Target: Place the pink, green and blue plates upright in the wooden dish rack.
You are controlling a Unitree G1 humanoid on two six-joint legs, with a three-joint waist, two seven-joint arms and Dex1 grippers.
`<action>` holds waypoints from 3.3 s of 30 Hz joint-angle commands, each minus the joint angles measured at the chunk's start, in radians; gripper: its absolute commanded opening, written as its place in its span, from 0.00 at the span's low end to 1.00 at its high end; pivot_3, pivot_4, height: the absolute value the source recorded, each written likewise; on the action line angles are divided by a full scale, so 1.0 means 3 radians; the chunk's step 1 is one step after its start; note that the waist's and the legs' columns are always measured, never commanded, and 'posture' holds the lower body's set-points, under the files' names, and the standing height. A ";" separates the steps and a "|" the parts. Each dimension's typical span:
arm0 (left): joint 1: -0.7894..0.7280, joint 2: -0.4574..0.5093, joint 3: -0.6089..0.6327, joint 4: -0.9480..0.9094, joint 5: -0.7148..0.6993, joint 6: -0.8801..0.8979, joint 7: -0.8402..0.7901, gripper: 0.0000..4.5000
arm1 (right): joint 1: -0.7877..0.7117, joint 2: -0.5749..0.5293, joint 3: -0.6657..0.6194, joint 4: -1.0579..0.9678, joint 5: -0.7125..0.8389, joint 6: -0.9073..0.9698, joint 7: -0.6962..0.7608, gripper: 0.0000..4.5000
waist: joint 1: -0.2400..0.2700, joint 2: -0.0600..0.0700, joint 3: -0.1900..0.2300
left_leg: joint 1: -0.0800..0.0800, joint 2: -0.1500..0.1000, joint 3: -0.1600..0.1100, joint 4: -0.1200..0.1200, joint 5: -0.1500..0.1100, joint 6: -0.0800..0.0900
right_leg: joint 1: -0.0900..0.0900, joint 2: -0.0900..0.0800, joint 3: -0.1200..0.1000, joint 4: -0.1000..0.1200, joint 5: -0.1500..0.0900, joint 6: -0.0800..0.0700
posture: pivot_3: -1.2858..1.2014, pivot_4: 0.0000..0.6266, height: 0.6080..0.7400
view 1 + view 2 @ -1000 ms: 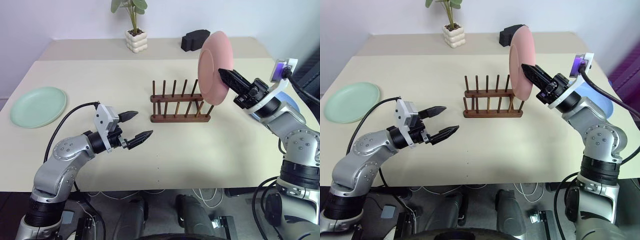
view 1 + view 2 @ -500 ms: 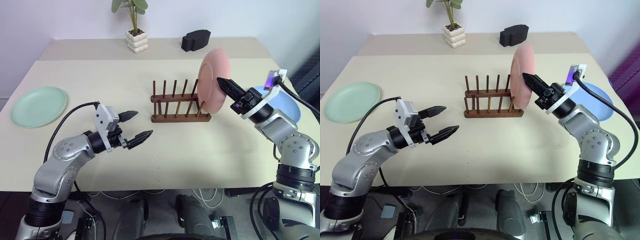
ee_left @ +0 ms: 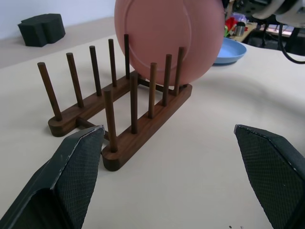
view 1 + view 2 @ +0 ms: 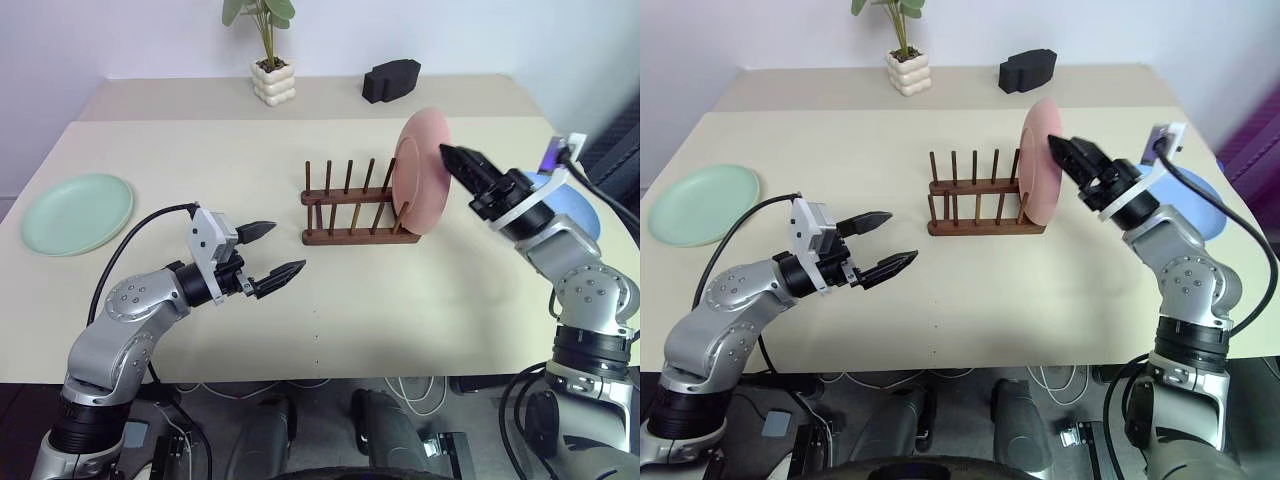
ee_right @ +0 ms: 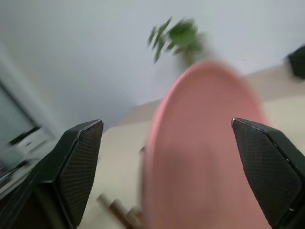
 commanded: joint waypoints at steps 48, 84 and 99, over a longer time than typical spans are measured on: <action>-0.1351 0.0667 0.2088 0.3549 0.0719 0.0352 0.2442 1.00 | -0.0292 -0.0238 0.1956 -0.0879 -0.2230 -0.1225 0.1217 0.99 | 0.0004 -0.0014 -0.0006 | -0.0002 -0.0003 -0.0008 -0.0002 0.0000 -0.0004 | -0.0006 -0.0003 -0.0009 0.0002 0.0007 0.0011 | 0.52 0.24 0.93; -0.1174 -0.0106 0.2210 0.1929 0.0035 0.0365 0.2710 0.19 | -0.0265 -0.0202 0.1908 -0.0818 -0.2314 -0.1294 0.1166 1.00 | -0.0002 -0.0016 -0.0007 | -0.0002 -0.0003 -0.0008 -0.0003 0.0001 -0.0005 | -0.0009 -0.0006 -0.0007 0.0006 0.0008 0.0011 | 0.52 0.24 0.93; -0.1649 0.0221 0.2150 0.3542 0.0348 0.0344 0.2997 1.00 | -0.0286 -0.0176 0.1912 -0.0806 -0.2341 -0.1271 0.1153 1.00 | 0.0007 -0.0019 -0.0007 | -0.0002 -0.0011 -0.0007 0.0002 0.0001 -0.0005 | -0.0006 -0.0003 -0.0011 0.0006 0.0008 0.0011 | 0.52 0.24 0.93</action>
